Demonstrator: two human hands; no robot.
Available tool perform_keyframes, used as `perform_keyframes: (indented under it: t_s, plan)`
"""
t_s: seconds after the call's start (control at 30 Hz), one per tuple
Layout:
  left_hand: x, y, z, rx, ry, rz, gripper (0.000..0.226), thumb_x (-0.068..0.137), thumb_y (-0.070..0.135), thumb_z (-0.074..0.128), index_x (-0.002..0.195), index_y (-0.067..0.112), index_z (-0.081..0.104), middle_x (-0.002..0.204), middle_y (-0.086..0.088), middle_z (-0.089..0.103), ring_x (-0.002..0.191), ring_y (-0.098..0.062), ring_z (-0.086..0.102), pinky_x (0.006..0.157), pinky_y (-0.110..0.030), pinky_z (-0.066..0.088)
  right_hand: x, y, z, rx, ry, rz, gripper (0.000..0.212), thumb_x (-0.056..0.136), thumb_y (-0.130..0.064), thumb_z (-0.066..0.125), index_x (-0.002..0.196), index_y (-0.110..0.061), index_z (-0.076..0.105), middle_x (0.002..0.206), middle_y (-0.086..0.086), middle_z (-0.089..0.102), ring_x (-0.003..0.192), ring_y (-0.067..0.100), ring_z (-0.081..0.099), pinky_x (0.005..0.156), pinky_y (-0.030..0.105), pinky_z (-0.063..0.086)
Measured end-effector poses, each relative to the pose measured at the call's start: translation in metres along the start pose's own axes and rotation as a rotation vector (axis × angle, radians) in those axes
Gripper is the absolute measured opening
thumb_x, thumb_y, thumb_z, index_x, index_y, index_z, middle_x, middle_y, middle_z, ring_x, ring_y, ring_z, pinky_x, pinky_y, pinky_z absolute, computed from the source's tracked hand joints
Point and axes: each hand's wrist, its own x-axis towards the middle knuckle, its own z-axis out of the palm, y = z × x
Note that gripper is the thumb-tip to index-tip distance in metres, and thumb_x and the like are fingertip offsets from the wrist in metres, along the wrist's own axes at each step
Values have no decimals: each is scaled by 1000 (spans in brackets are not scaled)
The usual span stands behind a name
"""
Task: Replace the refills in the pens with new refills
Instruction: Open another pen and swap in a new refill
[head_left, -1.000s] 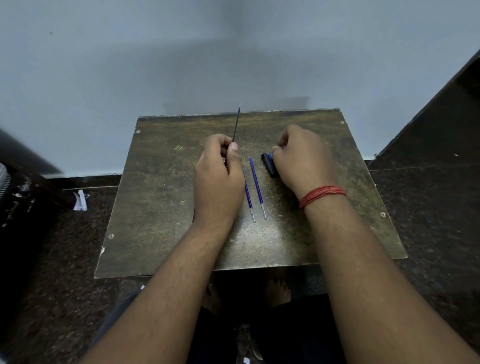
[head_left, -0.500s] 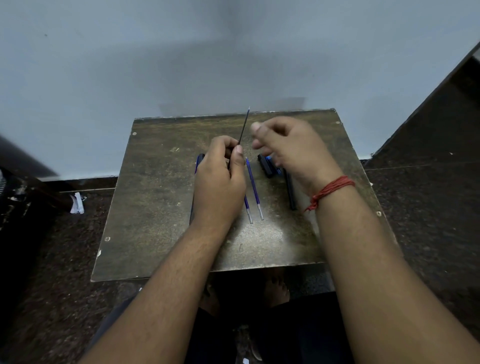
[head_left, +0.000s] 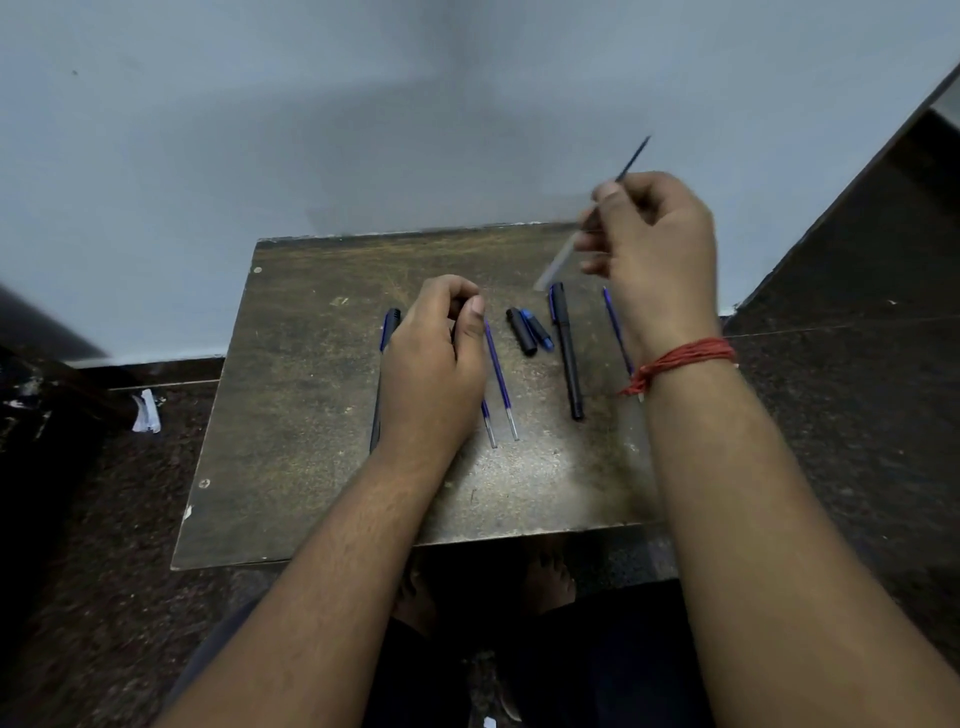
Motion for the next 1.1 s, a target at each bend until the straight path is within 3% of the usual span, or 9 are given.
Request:
perform_keyframes:
  t_s: [0.07,0.13,0.3,0.47,0.87,1.0,1.1]
  plan:
    - [1,0,-1,6,7,-11,15,104,24,49,111,15,60,92,10,61,87,-11,62,71,-34,53,8,1,-16,-312,39,-67,11,98,-24,57,93,-20,66,84,-1,71,75,13,69,72,32,58]
    - [0,0,-2,12,13,-28,17,105,23,48,114,15,61,96,8,61,89,-11,61,73,-28,51,14,8,-30,-596,13,-78,13,95,-28,59,92,-20,68,90,0,71,83,15,66,76,25,49]
    - [0,-1,-3,-11,27,-64,25,103,18,44,123,14,60,110,1,65,104,-14,61,88,-29,49,20,28,-48,-961,-95,92,17,93,-27,65,90,-11,67,100,15,69,95,30,62,78,28,41]
    - [0,0,-3,-19,41,-73,29,103,16,43,127,13,58,114,2,61,105,-15,62,90,-33,51,19,39,-45,-1034,-202,185,19,90,-26,68,91,-9,61,101,18,66,89,31,57,72,30,39]
    - [1,0,-3,-22,57,-112,27,103,17,43,127,16,56,113,-1,65,106,-15,61,90,-37,52,19,38,-43,-1025,-224,205,21,91,-28,68,93,-8,63,97,15,66,84,27,54,71,30,37]
    - [2,-2,-4,-40,78,-120,27,103,18,44,127,16,55,111,-1,65,105,-16,61,89,-37,52,13,25,-34,-1002,-163,79,21,94,-31,61,95,-11,60,98,11,64,86,28,57,73,32,42]
    - [3,-4,-4,-55,110,-126,27,101,19,44,127,16,54,110,-1,65,105,-16,62,88,-33,52,-5,7,-4,-990,-230,-78,21,95,-35,58,92,-14,61,91,6,65,88,28,61,77,35,48]
